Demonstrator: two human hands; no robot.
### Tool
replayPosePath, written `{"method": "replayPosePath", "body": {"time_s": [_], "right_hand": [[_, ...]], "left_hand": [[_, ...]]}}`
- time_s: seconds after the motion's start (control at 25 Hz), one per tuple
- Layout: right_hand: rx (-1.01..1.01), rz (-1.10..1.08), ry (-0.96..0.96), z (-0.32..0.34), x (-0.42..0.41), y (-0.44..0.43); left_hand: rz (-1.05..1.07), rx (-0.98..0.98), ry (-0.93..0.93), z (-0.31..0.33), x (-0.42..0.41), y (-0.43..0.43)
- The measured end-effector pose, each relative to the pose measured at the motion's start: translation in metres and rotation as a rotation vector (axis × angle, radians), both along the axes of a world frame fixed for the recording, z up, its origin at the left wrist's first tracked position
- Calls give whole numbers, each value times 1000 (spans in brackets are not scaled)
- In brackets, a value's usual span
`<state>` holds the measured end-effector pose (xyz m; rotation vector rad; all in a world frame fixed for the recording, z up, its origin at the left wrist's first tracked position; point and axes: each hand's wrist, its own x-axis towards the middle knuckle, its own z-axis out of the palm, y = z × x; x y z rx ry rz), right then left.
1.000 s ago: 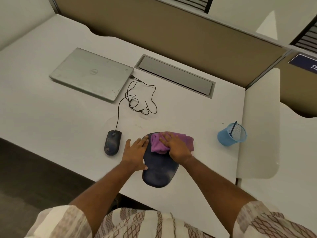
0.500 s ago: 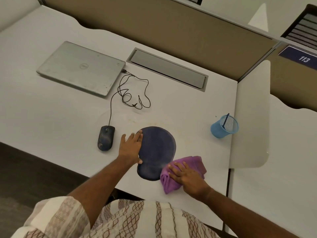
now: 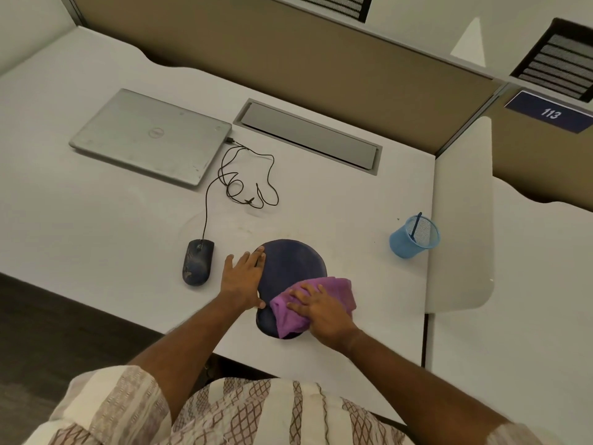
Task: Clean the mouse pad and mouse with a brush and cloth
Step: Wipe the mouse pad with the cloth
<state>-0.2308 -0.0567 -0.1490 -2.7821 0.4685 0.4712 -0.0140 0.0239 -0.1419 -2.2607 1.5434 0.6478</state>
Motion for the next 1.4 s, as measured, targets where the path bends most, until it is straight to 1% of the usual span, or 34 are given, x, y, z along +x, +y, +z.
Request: {"method": "replayPosePath", "body": {"time_s": [0.08, 0.24, 0.48, 0.64, 0.76, 0.88, 1.08, 1.24, 1.4], "right_hand": [[-45, -4, 33, -9, -19, 4], [-68, -26, 63, -10, -52, 2], [-125, -29, 205, -3, -43, 12], [-53, -120, 215, -1, -39, 17], [-63, -174, 247, -1, -32, 8], [-150, -263, 233, 5, -14, -20], [-106, -326, 228, 19, 21, -83], [-130, -289, 239, 24, 33, -93], [-96, -245, 260, 23, 4, -61]], "left_hand": [[12, 0, 6, 0, -1, 0], [30, -11, 43, 0, 0, -1], [74, 3, 183, 1, 7, -4], [47, 51, 94, -3, -6, 0], [55, 39, 70, -6, -10, 0], [60, 33, 59, -6, -10, 0], [63, 46, 53, -6, -11, -1], [58, 54, 49, -5, -10, -1], [54, 52, 37, -4, -10, -1]]}}
